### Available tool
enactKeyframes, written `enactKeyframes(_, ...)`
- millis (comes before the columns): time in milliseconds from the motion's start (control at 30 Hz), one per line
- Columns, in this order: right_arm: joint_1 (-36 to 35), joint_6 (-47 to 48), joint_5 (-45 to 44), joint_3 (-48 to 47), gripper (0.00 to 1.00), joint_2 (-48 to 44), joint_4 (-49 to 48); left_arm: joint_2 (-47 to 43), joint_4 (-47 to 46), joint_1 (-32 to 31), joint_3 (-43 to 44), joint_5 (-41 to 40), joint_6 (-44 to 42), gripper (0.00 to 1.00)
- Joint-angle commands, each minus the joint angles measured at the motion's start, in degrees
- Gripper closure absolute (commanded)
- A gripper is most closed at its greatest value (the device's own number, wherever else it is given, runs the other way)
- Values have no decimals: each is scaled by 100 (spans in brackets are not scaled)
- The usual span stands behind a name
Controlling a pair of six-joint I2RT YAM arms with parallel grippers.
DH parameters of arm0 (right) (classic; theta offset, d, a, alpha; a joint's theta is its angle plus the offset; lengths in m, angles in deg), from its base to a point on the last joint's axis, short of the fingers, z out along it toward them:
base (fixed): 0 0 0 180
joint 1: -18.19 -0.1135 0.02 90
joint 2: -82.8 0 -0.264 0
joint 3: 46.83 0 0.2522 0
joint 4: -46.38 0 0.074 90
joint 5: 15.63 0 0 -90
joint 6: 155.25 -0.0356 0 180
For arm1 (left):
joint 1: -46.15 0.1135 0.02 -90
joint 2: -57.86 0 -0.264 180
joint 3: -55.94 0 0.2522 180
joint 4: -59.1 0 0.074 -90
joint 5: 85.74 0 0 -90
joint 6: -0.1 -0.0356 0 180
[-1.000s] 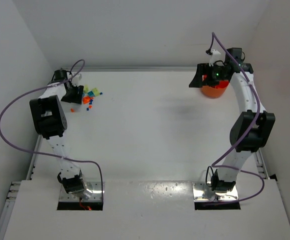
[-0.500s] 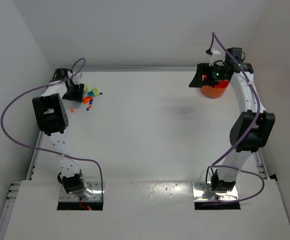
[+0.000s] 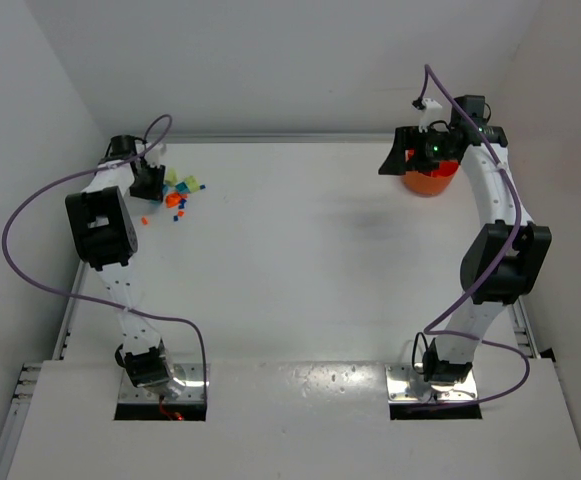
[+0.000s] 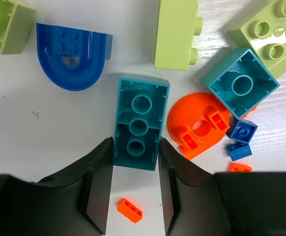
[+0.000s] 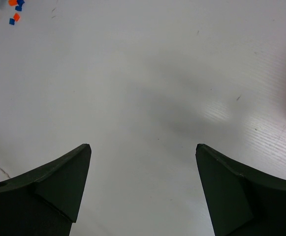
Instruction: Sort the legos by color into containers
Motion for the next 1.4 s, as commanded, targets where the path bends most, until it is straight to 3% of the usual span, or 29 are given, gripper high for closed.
enactKeyframes(0, -46, 18, 54, -221, 12, -37, -78, -155, 4, 66, -56, 295, -167, 70)
enactKeyframes(100, -46, 18, 132, -221, 12, -90, -26, -463, 57, 66, -451, 463, -290, 80)
enactKeyframes(333, -108, -596, 738, 630, 18, -581, -640, -2483, -206, 207, -1804, 1419, -344, 84)
enactKeyframes(567, -363, -1484, 1801, 1360, 19, -924, -1369, -4635, -207, -635, -2859, 2377, -555, 85)
enactKeyframes(700, -599, -2151, 2487, 1475, 19, -986, -1905, -5279, -207, -1610, -3282, 2643, -344, 85)
enactKeyframes(833, -854, -2810, 2786, 1475, 20, -986, -2467, -5404, -260, -2813, -3353, 2643, 129, 85)
enactKeyframes(933, -1056, -3066, 3059, 1475, 20, -881, -2819, -5404, -339, -3333, -3179, 2643, 219, 86)
enactKeyframes(1367, -1874, -3050, 3174, 1423, 20, -582, -2812, -4692, -339, -4240, -2448, 2617, 430, 86)
